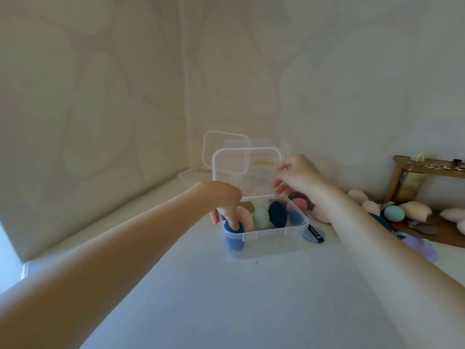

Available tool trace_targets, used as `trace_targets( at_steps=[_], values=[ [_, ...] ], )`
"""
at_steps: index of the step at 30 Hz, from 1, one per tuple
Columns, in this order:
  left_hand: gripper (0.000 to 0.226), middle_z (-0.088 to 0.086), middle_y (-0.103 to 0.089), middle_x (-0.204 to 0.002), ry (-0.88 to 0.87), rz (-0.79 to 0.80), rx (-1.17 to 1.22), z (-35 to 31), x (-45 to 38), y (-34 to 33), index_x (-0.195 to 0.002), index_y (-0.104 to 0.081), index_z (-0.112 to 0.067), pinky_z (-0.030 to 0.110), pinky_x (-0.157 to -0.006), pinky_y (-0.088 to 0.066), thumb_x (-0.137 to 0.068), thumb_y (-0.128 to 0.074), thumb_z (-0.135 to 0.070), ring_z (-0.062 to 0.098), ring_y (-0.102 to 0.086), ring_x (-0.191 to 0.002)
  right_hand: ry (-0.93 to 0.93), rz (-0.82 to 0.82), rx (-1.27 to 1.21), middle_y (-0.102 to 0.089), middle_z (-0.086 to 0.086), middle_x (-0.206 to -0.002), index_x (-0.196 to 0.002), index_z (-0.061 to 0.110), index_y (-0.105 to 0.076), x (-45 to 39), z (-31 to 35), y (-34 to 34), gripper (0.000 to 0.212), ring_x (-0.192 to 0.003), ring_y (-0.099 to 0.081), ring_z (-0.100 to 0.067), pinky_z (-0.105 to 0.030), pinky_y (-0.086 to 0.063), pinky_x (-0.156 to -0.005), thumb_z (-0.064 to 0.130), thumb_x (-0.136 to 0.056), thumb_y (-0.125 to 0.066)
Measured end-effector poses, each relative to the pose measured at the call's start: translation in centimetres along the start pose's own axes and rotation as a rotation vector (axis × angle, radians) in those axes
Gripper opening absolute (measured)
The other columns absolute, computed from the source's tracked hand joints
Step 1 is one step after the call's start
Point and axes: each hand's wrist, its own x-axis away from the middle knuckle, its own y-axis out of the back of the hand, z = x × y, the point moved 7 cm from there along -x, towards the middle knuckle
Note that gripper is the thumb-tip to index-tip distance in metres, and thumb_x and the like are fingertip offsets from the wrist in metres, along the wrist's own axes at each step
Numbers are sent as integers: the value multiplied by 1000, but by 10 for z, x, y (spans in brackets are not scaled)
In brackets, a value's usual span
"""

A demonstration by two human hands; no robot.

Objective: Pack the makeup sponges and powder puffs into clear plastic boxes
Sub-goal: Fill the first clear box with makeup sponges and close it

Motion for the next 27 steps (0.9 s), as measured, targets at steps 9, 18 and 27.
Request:
trace_targets(
  at_steps=[9, 18, 27],
  values=[
    [30, -10, -54, -65, -18, 80, -45, -2, -5, -2, -67, -49, -15, 24, -79, -48, -85, -66, -32, 7, -60, -55, -89, 151, 523, -63, -10, -115, -110, 3, -62, -36, -100, -14, 23, -107, -58, -30, -34, -46, -88, 13, -91, -53],
    [34, -9, -54, -65, 13, 90, -98, -5, -5, -3, -62, -48, -15, 28, -88, -49, -86, -65, -31, 8, -59, -56, -128, -9, 588, -54, -14, -116, -94, 12, -58, -42, -108, -2, 10, -85, -49, -23, -30, -37, -73, 20, -90, -54],
    [33, -8, -55, -69, 26, 87, -86, -5, 2, -4, -62, -48, -15, 30, -92, -50, -86, -65, -29, 13, -63, -62, -1, -232, -104, -62, -7, -92, -97, 12, -53, -15, -34, 38, 21, -57, -54, -16, -22, -42, -48, 21, -84, -67]
  ],
)
